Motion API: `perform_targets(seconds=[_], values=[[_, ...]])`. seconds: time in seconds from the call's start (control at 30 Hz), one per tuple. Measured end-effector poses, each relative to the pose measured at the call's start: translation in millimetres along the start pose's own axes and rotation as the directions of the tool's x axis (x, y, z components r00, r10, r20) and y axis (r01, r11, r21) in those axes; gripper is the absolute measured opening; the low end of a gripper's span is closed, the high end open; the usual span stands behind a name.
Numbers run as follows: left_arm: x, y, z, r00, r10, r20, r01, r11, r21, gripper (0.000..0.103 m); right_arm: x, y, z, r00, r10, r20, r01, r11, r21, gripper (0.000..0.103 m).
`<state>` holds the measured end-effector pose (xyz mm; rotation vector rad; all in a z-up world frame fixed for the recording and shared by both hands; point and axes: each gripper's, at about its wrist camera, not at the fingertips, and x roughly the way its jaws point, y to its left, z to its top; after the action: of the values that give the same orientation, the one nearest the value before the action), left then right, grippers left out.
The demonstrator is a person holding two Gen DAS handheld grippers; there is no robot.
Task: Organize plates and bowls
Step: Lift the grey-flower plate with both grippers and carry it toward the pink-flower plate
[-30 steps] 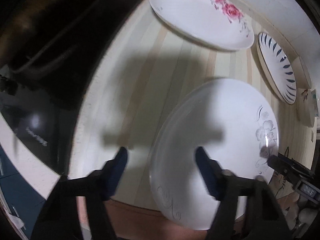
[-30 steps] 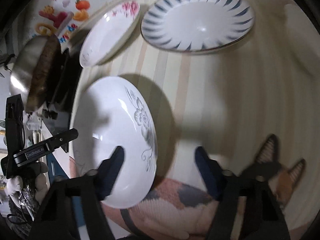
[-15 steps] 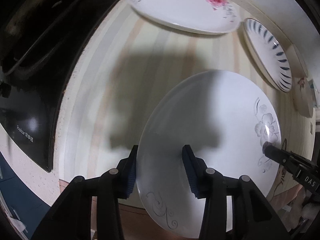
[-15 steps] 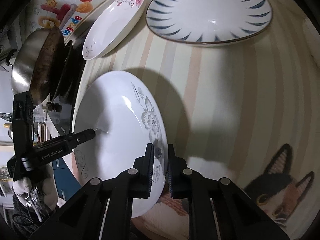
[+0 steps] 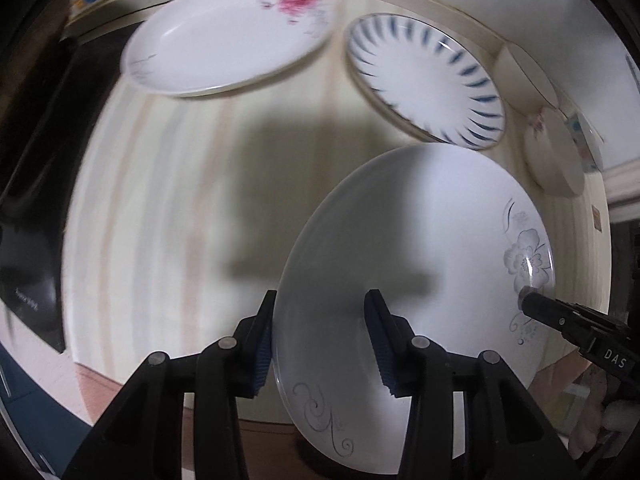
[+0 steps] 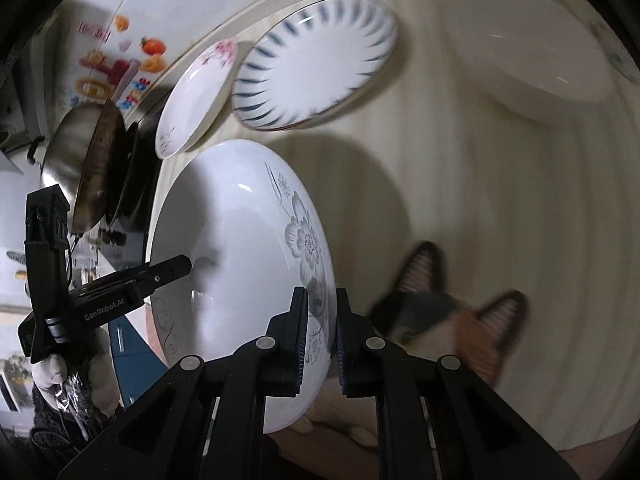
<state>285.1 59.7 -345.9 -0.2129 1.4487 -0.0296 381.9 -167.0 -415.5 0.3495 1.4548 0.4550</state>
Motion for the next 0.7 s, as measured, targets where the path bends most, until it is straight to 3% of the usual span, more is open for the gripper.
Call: perform_targets(seconds=[0.27,0.7], values=[[35,-30,23,0.999,0.024,-0.037,-0.021,0.998,0.063,0.04,-10,-51,-12,1.0,-0.011,0.013,0.01,0.997,0.083,0.014],[53,-47,19,0.999,0.046,-0.024,-0.043,0.993,0.113,0.04,-10,-71,-16,0.998,-0.058,0.022,0.056,0.994,0.096,0.014]])
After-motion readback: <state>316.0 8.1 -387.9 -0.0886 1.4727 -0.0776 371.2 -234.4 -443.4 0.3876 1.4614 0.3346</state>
